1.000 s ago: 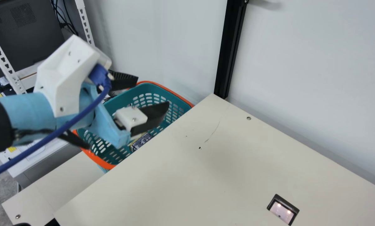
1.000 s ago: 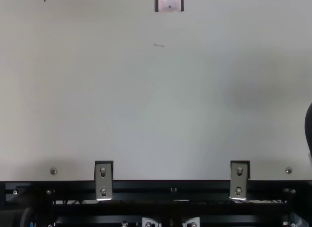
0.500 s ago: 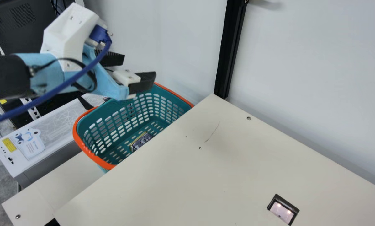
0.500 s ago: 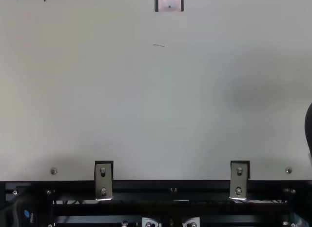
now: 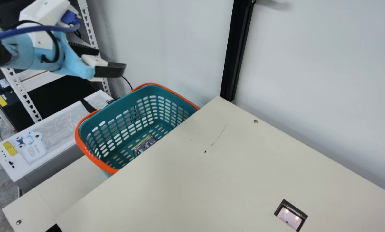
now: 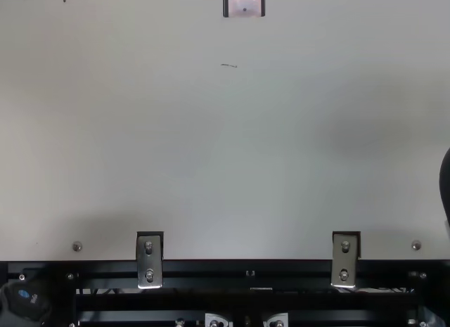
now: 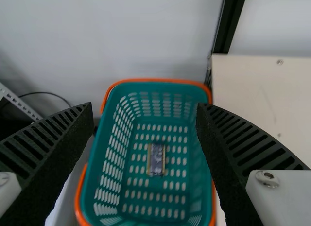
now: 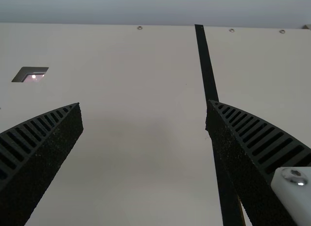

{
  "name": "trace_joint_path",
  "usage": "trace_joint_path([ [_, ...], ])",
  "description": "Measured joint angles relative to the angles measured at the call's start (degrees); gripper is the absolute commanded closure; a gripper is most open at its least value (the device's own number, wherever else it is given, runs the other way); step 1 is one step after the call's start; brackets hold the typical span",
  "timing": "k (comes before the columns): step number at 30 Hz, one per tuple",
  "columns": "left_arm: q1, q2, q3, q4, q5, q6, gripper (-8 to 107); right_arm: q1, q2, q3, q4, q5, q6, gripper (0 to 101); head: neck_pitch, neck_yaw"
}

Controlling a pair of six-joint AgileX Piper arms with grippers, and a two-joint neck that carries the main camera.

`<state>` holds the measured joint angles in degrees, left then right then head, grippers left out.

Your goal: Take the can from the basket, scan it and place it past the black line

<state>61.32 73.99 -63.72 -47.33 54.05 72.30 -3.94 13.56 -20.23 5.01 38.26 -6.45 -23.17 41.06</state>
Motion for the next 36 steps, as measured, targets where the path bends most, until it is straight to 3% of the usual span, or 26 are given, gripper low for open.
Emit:
trace_joint_path([
  [20, -9.6, 11.9, -13.7, 16.0, 1.4, -8.5, 9, 0.0, 0.0, 0.0, 0.0, 0.0, 0.0, 0, 0.3, 0.0],
  [36, -13.9, 16.0, -10.4, 20.2, -1.5, -12.1, 9, 0.0, 0.0, 0.0, 0.0, 0.0, 0.0, 0, 0.3, 0.0],
])
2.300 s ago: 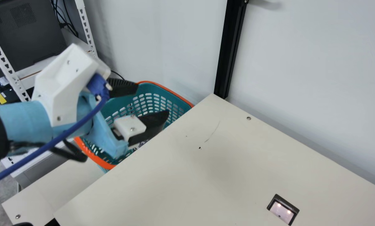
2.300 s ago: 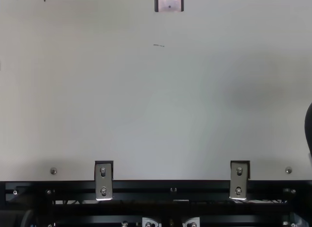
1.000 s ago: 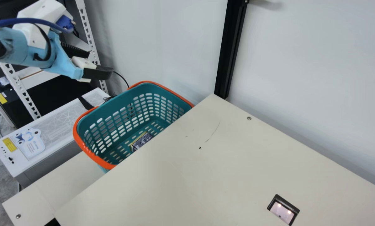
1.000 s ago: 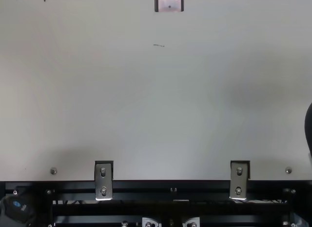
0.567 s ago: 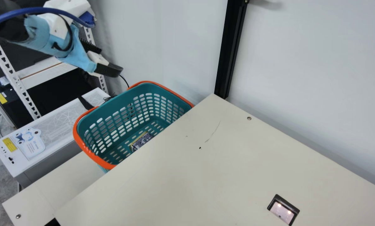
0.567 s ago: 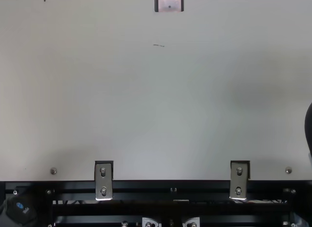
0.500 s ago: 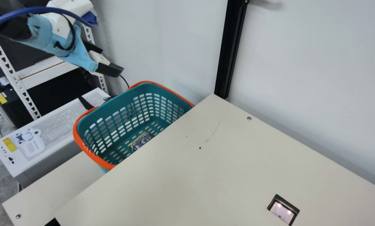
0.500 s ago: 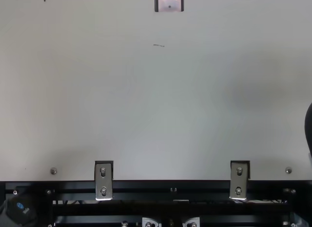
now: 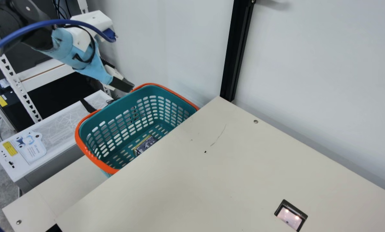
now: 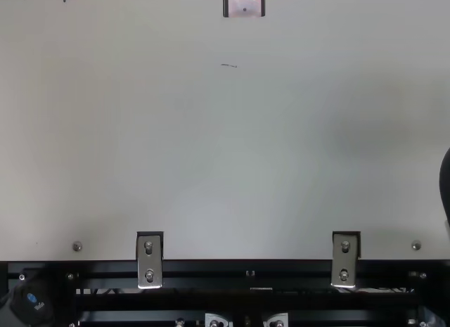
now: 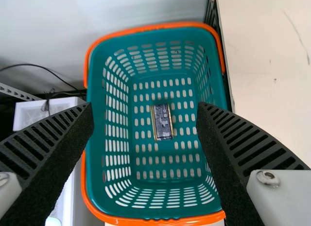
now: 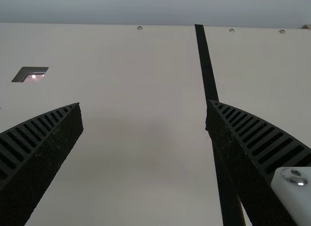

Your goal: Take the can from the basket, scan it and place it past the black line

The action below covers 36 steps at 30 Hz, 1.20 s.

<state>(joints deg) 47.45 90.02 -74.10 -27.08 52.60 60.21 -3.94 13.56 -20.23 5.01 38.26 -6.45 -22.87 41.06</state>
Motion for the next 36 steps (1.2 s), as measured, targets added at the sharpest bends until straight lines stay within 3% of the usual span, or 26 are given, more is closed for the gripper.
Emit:
trace_joint_path([
  [18, -2.1, 7.4, 4.9, 0.6, -6.6, -1.0, 9, 0.0, 0.0, 0.0, 0.0, 0.0, 0.0, 0, 0.0, 0.0],
  [36, -2.7, 14.3, 12.1, -3.4, -17.4, 4.6, 9, 0.0, 0.0, 0.0, 0.0, 0.0, 0.0, 0, 0.0, 0.0],
])
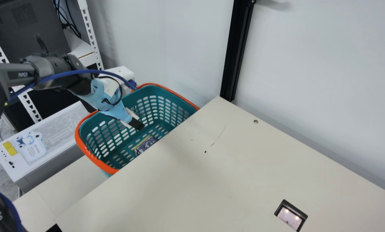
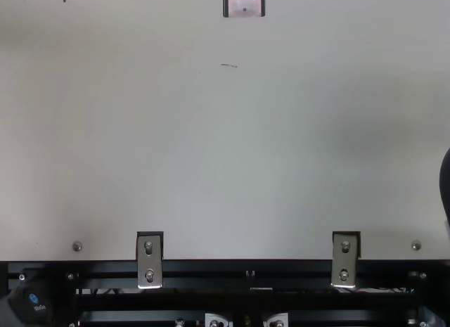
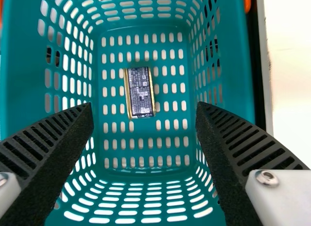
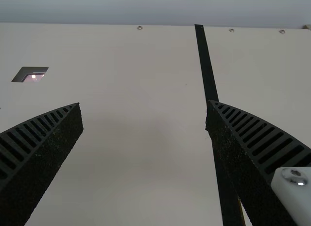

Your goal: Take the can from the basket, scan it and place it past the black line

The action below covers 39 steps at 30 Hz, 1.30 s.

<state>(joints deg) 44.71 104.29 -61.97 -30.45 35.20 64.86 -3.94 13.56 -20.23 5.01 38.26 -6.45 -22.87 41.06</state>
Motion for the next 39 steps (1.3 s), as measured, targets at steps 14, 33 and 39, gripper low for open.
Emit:
trace_joint_path([
  [14, -1.4, 7.2, -0.4, 0.2, -6.5, 1.4, 9, 0.0, 0.0, 0.0, 0.0, 0.0, 0.0, 0, -0.3, 0.0],
  [33, -4.1, 17.3, -7.4, 5.3, -8.8, -3.3, 9, 0.0, 0.0, 0.0, 0.0, 0.0, 0.0, 0, -0.3, 0.0],
  [39, -5.2, 19.9, -8.9, 6.9, -9.4, -5.7, 9, 0.0, 0.0, 0.0, 0.0, 0.0, 0.0, 0, 0.0, 0.0],
])
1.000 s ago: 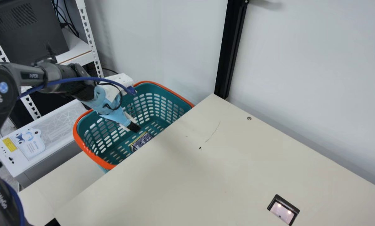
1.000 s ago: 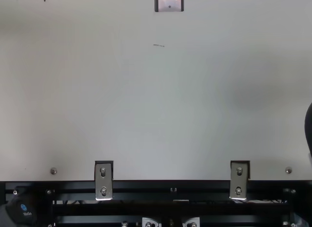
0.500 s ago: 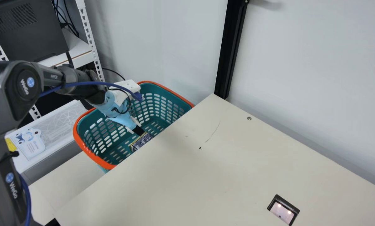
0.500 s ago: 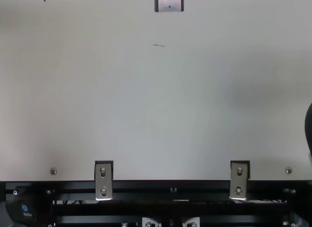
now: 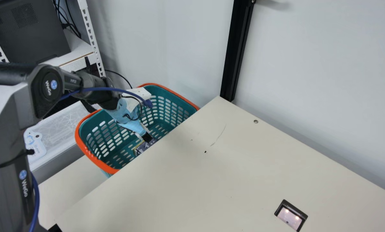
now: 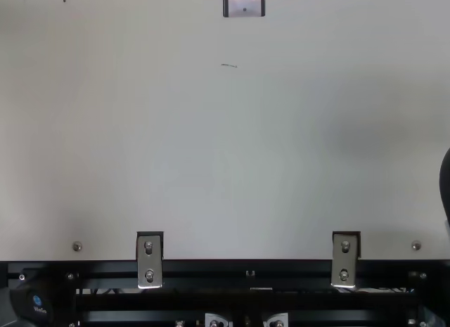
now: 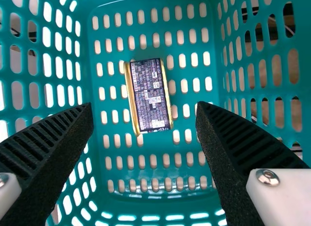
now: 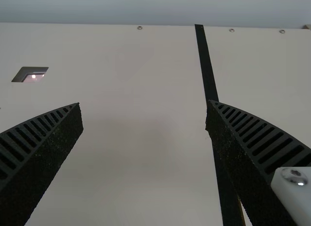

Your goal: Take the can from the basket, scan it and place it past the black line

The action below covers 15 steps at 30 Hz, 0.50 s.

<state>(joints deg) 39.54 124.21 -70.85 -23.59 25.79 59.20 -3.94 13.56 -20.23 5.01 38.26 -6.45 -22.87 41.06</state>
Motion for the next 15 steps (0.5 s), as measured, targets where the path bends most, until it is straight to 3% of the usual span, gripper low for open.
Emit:
trace_joint_path([
  [15, -1.1, 5.3, -0.9, 1.9, -2.9, -5.9, 9, 0.0, 0.0, 0.0, 0.0, 0.0, 0.0, 0, -0.3, 0.0],
])
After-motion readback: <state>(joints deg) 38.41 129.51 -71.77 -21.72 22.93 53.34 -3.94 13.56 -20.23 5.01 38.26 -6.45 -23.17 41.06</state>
